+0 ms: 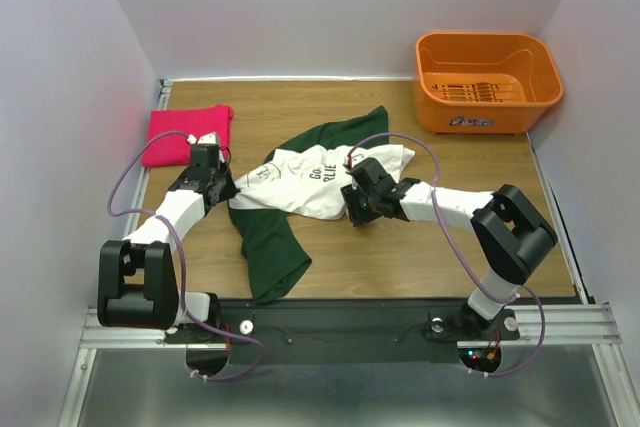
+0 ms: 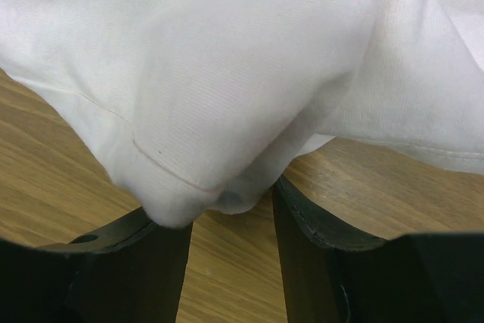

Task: Fold and stack the t-shirts
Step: Flatten the tshirt out

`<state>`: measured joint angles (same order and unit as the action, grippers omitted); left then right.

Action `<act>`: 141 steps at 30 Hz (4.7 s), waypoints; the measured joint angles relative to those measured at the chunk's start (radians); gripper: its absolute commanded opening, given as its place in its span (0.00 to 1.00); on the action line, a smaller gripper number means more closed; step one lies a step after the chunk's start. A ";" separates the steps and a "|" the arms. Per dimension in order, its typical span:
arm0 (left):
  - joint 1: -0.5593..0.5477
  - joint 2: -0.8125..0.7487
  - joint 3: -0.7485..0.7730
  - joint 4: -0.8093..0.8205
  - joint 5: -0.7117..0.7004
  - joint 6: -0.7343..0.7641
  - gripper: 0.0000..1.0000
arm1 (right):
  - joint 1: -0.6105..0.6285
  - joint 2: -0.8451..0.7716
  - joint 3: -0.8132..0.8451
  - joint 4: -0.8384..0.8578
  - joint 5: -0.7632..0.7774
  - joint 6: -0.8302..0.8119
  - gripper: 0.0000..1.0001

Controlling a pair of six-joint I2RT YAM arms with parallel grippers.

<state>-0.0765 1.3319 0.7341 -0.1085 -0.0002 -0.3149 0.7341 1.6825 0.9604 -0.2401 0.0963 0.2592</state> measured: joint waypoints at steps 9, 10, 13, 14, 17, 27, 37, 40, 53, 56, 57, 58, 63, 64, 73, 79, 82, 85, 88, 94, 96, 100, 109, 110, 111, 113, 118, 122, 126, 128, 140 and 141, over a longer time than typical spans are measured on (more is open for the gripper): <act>0.000 0.000 0.000 0.000 0.000 0.000 0.00 | 0.000 0.006 0.000 0.017 -0.035 -0.007 0.51; 0.000 0.000 0.000 0.000 0.000 0.000 0.00 | 0.000 0.006 0.000 0.017 -0.039 -0.007 0.51; 0.000 0.000 0.000 0.000 0.000 0.000 0.00 | 0.001 0.006 0.000 0.018 -0.043 -0.005 0.51; 0.000 0.000 0.000 0.000 0.000 0.000 0.00 | 0.002 0.006 0.000 0.017 -0.044 -0.002 0.50; 0.000 0.000 0.000 0.000 0.000 0.000 0.00 | 0.011 0.006 0.000 0.017 -0.040 0.003 0.50; 0.000 0.000 0.000 0.000 0.000 0.000 0.00 | 0.047 0.014 0.008 -0.012 0.045 0.005 0.01; 0.011 0.016 0.001 -0.018 -0.039 0.016 0.00 | 0.048 -0.219 0.009 -0.264 0.508 -0.144 0.08; 0.045 0.016 0.002 -0.023 -0.056 0.019 0.00 | 0.048 -0.341 0.009 -0.313 0.634 -0.175 0.29; 0.179 -0.066 0.002 -0.039 -0.082 0.032 0.55 | 0.046 -0.411 0.060 -0.486 0.526 -0.061 0.50; 0.164 -0.172 0.002 -0.058 -0.063 0.021 0.68 | 0.046 -0.363 0.093 -0.451 0.427 0.013 0.50; 0.153 -0.209 0.002 -0.062 -0.058 0.020 0.69 | 0.043 -0.344 0.093 -0.431 0.397 0.039 0.49; 0.130 -0.248 0.002 -0.064 -0.053 0.018 0.69 | 0.040 -0.332 0.093 -0.423 0.381 0.050 0.49; -0.134 -0.340 0.027 -0.075 -0.047 -0.006 0.68 | -0.035 -0.221 0.093 -0.334 0.246 0.109 0.40; -0.179 -0.339 0.032 -0.075 -0.042 -0.010 0.69 | -0.072 -0.196 0.093 -0.311 0.206 0.114 0.41; -0.292 -0.229 -0.015 -0.088 -0.062 -0.155 0.91 | -0.199 -0.116 0.096 -0.173 -0.051 0.166 0.54; -0.265 -0.237 -0.051 -0.109 -0.088 -0.212 0.90 | -0.217 -0.082 0.030 -0.040 -0.167 0.243 0.54; -0.212 -0.261 -0.082 -0.114 -0.100 -0.225 0.88 | -0.225 -0.046 -0.016 0.013 -0.212 0.283 0.54; -0.158 -0.264 -0.106 -0.113 -0.111 -0.228 0.86 | -0.230 -0.020 -0.045 0.048 -0.240 0.311 0.54; -0.137 -0.239 -0.116 -0.106 -0.114 -0.230 0.84 | -0.232 -0.010 -0.054 0.089 -0.268 0.329 0.41; -0.135 -0.091 -0.116 -0.049 -0.082 -0.230 0.79 | -0.237 0.015 -0.059 0.144 -0.304 0.340 0.01; -0.135 -0.053 -0.116 -0.031 -0.071 -0.229 0.75 | -0.245 0.015 -0.059 0.145 -0.311 0.338 0.01; -0.134 0.033 -0.092 -0.006 -0.034 -0.226 0.72 | -0.309 0.013 -0.059 0.148 -0.326 0.317 0.01; -0.160 0.247 0.162 0.009 0.087 -0.214 0.71 | -0.571 -0.024 0.005 0.126 -0.364 0.217 0.01; -0.162 0.260 0.189 0.010 0.094 -0.211 0.71 | -0.583 -0.024 0.029 0.109 -0.364 0.202 0.01; -0.162 0.268 0.221 0.010 0.099 -0.207 0.72 | -0.590 -0.024 0.054 0.101 -0.366 0.183 0.01; -0.163 0.262 0.251 0.010 0.102 -0.205 0.73 | -0.589 -0.025 0.100 0.085 -0.377 0.150 0.01; -0.164 0.076 0.176 -0.043 0.064 -0.219 0.74 | -0.582 -0.066 0.102 0.058 -0.420 0.109 0.01; -0.164 -0.146 0.055 -0.107 -0.015 -0.254 0.70 | -0.582 -0.115 0.051 0.036 -0.445 0.102 0.01; -0.164 -0.237 -0.050 -0.177 -0.069 -0.301 0.62 | -0.582 -0.143 0.006 0.023 -0.458 0.102 0.01; -0.165 -0.226 -0.091 -0.205 -0.084 -0.322 0.59 | -0.582 -0.151 -0.003 0.013 -0.462 0.103 0.01; -0.214 -0.130 -0.161 -0.236 -0.118 -0.393 0.13 | -0.582 -0.184 -0.008 0.007 -0.479 0.108 0.01; -0.222 -0.130 -0.164 -0.233 -0.113 -0.400 0.05 | -0.582 -0.184 -0.008 0.008 -0.478 0.108 0.01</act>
<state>-0.2981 1.2022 0.5701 -0.3420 -0.1127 -0.7147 0.1520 1.4982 0.9527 -0.2321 -0.3817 0.3668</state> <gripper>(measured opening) 0.211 0.020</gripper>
